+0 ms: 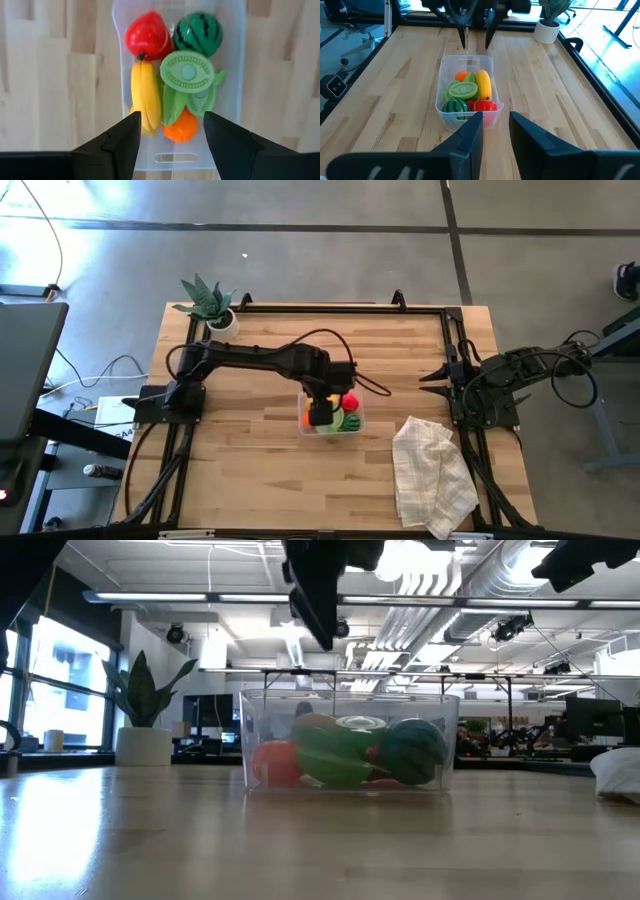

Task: Pick and placing Produce into tupperware
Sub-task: Return to Home Position

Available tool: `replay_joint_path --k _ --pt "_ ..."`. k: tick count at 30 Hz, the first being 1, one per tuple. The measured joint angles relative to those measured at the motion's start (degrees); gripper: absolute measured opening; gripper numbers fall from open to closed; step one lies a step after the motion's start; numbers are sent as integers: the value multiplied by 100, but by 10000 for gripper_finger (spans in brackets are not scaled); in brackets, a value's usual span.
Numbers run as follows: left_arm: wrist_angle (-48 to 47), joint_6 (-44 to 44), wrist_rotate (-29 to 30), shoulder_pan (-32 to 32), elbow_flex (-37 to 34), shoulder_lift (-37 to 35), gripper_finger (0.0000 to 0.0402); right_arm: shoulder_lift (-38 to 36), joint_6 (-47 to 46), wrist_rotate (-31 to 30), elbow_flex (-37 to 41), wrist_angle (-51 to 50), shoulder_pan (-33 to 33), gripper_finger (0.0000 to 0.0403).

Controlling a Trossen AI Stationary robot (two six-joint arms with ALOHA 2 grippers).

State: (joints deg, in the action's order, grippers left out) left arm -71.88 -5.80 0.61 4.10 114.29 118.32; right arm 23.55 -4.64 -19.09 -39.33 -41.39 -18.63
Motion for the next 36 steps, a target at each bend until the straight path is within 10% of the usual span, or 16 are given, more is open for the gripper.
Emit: replay_joint_path --k 12,36 --pt "-905 197 659 -643 2083 -21 200 2 0 0 0 0 0 84" --pt "-1817 -1110 3021 -2413 1833 -855 149 1 0 0 0 0 0 84"
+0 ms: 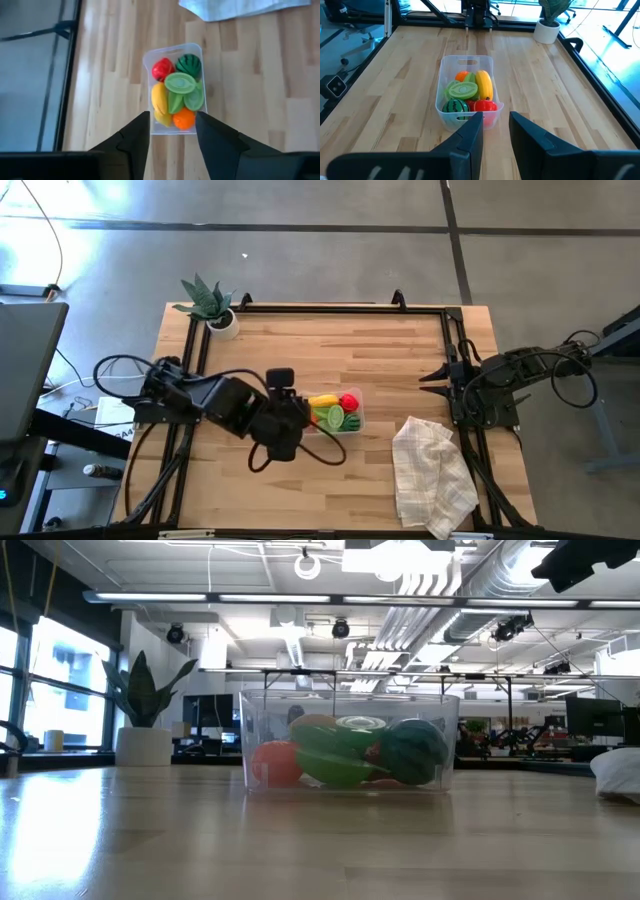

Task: Pick and placing Produce into tupperware
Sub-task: Return to Home Position

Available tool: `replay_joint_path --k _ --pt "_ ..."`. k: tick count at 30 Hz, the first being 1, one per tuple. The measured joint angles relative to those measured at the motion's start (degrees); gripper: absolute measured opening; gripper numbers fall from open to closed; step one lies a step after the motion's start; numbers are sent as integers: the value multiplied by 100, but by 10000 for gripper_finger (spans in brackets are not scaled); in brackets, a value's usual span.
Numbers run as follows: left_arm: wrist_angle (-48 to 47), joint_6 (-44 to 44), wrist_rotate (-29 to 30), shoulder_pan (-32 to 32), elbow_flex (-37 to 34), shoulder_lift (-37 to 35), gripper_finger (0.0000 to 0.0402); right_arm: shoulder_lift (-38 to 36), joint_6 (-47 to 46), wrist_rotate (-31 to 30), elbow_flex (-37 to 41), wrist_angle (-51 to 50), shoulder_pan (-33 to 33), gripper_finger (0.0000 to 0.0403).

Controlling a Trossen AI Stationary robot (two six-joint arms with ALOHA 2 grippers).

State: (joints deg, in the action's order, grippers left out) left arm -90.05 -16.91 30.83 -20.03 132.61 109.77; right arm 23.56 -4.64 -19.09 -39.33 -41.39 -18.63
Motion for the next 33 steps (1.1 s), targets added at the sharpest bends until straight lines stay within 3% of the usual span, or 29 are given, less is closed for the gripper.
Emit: replay_joint_path --k 8,14,22,27,33 --pt "11 -923 444 -150 -1034 -154 112 -1 0 0 0 0 0 84" --pt "863 -1155 41 -91 -2063 -157 82 -1 1 0 0 0 -1 84" --pt "2556 205 -742 77 -2542 -161 35 -1 207 -2 0 0 0 84" --pt "2854 743 -670 183 -2542 -448 9 -1 644 -1 0 0 0 84" --pt "2984 1282 -251 203 -2542 -1117 5 8 135 0 0 3 -1 84"
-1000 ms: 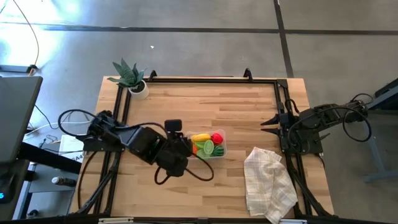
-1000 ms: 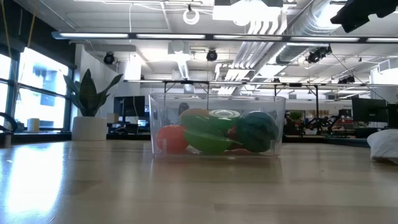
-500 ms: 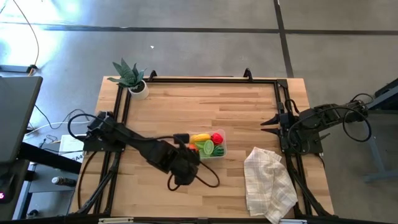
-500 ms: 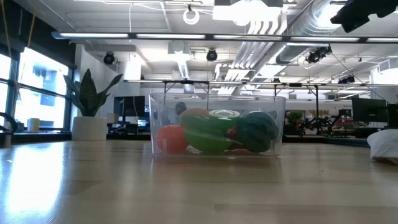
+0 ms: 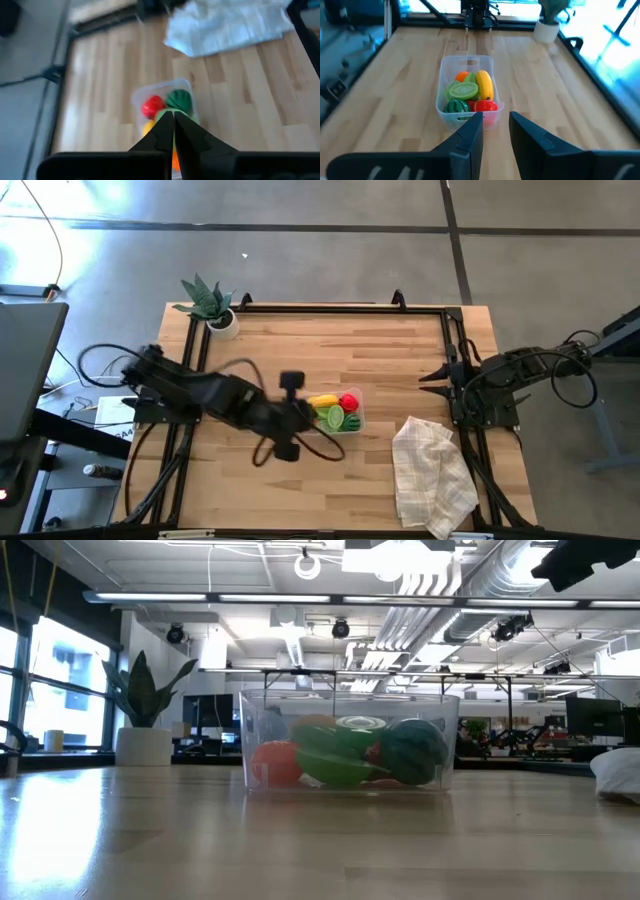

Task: Pick and placing Produce into tupperware
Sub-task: Return to Home Position

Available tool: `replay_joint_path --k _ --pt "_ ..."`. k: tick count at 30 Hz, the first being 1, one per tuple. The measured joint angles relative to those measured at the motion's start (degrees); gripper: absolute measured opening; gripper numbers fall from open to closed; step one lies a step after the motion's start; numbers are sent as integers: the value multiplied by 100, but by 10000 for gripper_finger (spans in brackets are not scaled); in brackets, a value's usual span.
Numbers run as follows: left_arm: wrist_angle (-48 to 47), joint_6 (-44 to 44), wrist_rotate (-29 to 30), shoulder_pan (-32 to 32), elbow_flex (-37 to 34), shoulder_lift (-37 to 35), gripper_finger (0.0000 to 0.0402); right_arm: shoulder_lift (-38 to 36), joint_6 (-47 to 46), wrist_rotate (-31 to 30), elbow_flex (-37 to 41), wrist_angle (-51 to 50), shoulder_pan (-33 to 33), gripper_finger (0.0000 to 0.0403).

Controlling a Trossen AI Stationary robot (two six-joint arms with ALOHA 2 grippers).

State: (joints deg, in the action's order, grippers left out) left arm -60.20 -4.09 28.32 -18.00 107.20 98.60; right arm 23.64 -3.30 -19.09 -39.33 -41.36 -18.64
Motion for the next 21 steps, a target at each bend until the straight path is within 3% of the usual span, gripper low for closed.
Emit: replay_joint_path --k 5,11,17,21 --pt "28 66 320 0 -316 -706 7 0 -1249 0 0 9 1 84" --pt "1014 -115 323 0 -1959 -1818 7 4 -2802 39 0 541 1 84" --pt "2177 -348 322 -29 -3441 -3090 3 -18 -2686 293 0 1640 -12 84" --pt "2428 -210 339 -206 -3879 -3680 5 -245 -2034 954 0 2277 -12 84"
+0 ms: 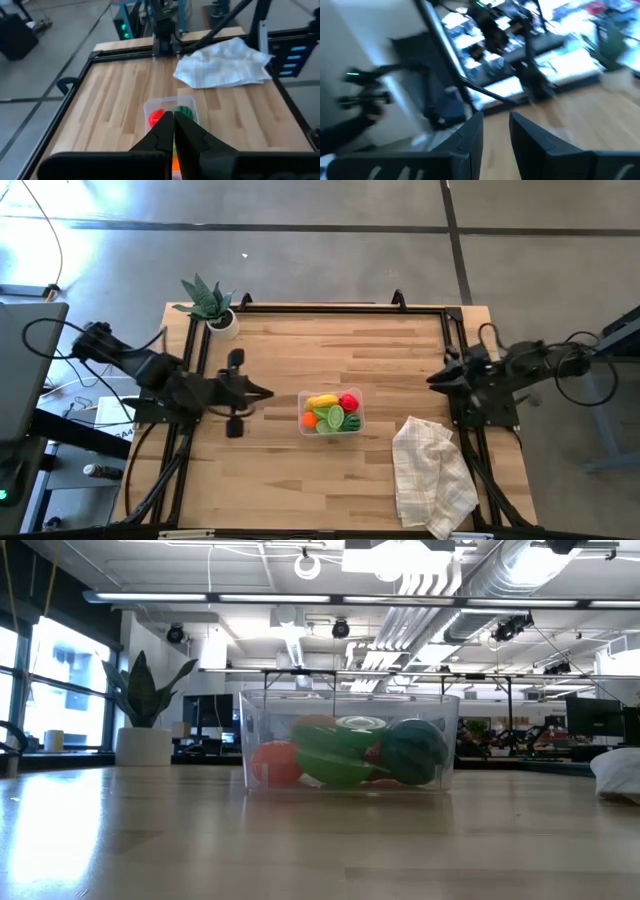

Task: Pick and placing Produce into tupperware
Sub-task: Return to Home Position

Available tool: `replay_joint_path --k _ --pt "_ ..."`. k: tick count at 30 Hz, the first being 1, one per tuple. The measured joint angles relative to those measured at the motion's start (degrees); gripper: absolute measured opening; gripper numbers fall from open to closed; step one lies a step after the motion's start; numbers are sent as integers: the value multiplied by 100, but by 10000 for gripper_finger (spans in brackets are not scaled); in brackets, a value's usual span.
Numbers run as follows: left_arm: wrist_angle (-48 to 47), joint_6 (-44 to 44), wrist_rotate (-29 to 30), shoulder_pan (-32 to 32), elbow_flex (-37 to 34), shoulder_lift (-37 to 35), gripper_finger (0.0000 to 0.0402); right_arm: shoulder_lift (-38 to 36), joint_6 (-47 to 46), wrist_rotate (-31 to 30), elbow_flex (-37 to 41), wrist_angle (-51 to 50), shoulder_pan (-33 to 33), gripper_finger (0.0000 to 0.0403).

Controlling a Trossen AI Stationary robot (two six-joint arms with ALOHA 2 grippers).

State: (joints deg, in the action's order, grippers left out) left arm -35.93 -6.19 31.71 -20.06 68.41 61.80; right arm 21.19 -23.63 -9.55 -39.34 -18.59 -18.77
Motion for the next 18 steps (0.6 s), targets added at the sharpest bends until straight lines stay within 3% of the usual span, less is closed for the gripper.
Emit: replay_joint_path --k 4,7,12,18 --pt "-79 35 299 -257 -196 -391 1 -591 149 397 -19 -71 -2 84" --pt "-97 -8 839 -484 -357 -631 3 -1200 48 300 63 -396 -1 84" --pt "-95 -209 1535 -937 -737 -942 4 -2030 -37 149 567 -113 0 84" --pt "16 -620 2223 -1475 -1283 -1374 2 -2076 -95 176 1022 190 -2 84"
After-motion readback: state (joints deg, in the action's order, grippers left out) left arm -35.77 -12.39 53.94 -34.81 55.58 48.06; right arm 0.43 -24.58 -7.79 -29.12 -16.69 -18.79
